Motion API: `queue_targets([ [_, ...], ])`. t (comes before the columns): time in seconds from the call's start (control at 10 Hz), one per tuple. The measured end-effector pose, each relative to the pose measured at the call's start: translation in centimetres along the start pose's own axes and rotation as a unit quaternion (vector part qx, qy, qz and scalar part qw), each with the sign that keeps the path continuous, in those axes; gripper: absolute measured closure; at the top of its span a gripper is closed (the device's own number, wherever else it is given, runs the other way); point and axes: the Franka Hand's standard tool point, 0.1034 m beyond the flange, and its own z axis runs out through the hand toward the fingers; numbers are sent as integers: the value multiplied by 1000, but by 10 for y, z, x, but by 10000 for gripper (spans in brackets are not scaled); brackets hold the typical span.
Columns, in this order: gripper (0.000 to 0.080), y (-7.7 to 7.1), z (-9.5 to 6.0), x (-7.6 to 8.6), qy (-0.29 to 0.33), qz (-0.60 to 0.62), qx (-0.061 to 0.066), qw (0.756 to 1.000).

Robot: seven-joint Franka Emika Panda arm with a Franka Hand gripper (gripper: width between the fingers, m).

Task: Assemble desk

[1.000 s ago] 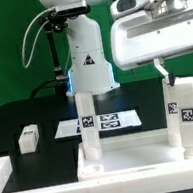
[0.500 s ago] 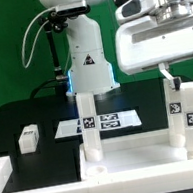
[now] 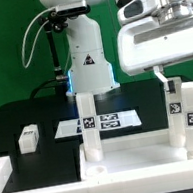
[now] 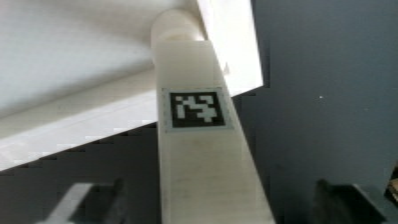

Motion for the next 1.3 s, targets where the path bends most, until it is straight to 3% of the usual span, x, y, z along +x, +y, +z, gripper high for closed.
queue_targets([
  [0.1, 183, 0, 0, 0, 0, -1, 0, 1000],
  [0.3, 157, 0, 0, 0, 0, -4, 0, 1000],
  [0.7, 150, 0, 0, -1, -2, -8, 0, 1000],
  [0.8, 150, 3, 2, 1, -28, 10, -13, 999],
  [1.0, 150, 6, 4, 24, -42, 50, -17, 998],
  [1.3, 150, -3, 6, 26, -69, 66, -18, 995],
])
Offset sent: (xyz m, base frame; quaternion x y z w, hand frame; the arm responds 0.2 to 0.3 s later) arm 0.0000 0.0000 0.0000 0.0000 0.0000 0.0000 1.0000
